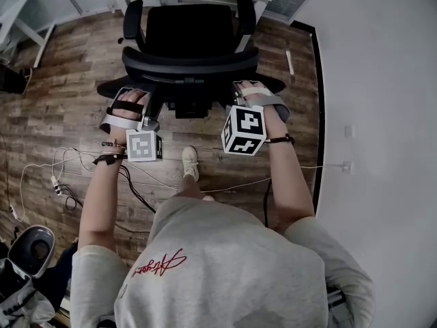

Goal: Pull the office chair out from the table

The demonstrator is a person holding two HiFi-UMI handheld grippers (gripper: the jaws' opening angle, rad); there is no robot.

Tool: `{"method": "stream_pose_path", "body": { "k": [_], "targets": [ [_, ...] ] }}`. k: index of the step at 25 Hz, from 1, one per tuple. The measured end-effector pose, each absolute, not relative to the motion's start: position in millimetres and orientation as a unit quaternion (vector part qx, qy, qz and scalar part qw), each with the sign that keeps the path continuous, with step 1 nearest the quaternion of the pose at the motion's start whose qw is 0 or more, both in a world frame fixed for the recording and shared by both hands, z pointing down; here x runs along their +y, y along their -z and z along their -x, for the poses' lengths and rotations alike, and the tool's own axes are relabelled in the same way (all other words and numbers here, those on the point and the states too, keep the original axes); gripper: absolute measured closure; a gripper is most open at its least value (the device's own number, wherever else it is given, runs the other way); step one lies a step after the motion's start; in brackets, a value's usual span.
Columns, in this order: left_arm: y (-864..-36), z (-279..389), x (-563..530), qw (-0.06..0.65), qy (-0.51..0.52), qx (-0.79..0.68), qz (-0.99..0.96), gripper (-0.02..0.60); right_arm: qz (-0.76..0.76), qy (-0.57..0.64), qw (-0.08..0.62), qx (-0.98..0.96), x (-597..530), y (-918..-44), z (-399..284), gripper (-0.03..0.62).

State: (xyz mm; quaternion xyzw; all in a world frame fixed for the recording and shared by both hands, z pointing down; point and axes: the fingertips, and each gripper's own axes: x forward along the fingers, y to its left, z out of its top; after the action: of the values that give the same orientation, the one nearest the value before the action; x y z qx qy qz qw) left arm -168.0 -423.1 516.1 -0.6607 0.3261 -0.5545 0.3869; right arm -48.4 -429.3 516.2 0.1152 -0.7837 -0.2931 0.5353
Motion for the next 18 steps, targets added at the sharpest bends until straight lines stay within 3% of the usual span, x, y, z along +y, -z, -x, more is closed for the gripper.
{"method": "stream_pose_path", "body": {
  "k": [18],
  "targets": [
    [-515, 161, -371, 0.392, 0.550, 0.328, 0.661, 0.454, -0.118, 0.293, 0.536, -0.783, -376, -515, 41, 0.480]
  ]
}}
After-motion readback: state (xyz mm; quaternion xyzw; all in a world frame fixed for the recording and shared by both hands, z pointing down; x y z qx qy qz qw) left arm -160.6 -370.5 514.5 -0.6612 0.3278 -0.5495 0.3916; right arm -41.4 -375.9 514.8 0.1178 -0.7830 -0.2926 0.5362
